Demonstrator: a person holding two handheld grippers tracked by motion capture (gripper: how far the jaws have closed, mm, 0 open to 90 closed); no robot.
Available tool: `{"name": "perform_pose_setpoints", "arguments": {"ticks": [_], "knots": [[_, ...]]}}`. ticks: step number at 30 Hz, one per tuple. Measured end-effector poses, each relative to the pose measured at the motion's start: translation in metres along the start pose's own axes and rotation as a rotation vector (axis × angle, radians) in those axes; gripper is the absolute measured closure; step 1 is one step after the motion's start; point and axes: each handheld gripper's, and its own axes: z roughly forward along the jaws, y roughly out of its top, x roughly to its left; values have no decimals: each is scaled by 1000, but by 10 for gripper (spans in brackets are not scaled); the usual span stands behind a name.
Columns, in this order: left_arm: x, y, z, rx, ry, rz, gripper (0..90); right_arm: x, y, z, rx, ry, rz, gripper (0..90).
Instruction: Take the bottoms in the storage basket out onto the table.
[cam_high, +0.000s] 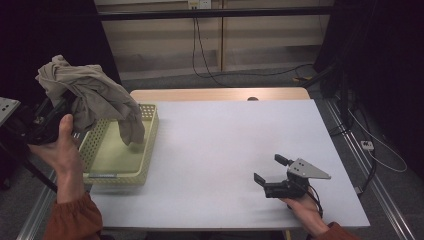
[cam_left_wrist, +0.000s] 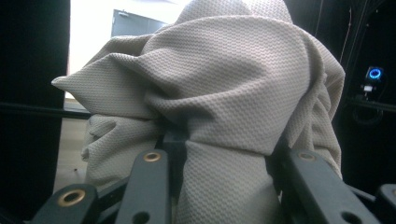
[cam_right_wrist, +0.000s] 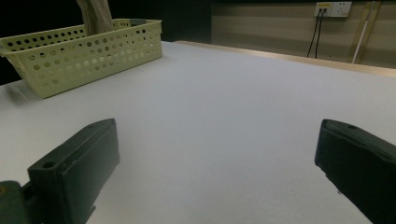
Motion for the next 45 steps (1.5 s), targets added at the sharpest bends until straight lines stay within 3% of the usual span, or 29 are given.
{"name": "perform_pose_setpoints", "arguments": {"ticks": [8,14,24,28,45], "knots": [[-5,6,1,-12,-5,16,646,0,0,0,0,0,1,0],[-8,11,3,-32,-11,3,645,0,0,0,-1,1,0,0],[-16,23,4,-50,-20,37,645,0,0,0,-2,4,0,0],[-20,27,5,-63,-25,20,644,0,0,0,-3,6,-1,0],[-46,42,13,-79,-94,49,643,0,0,0,-2,7,-2,0]]}}
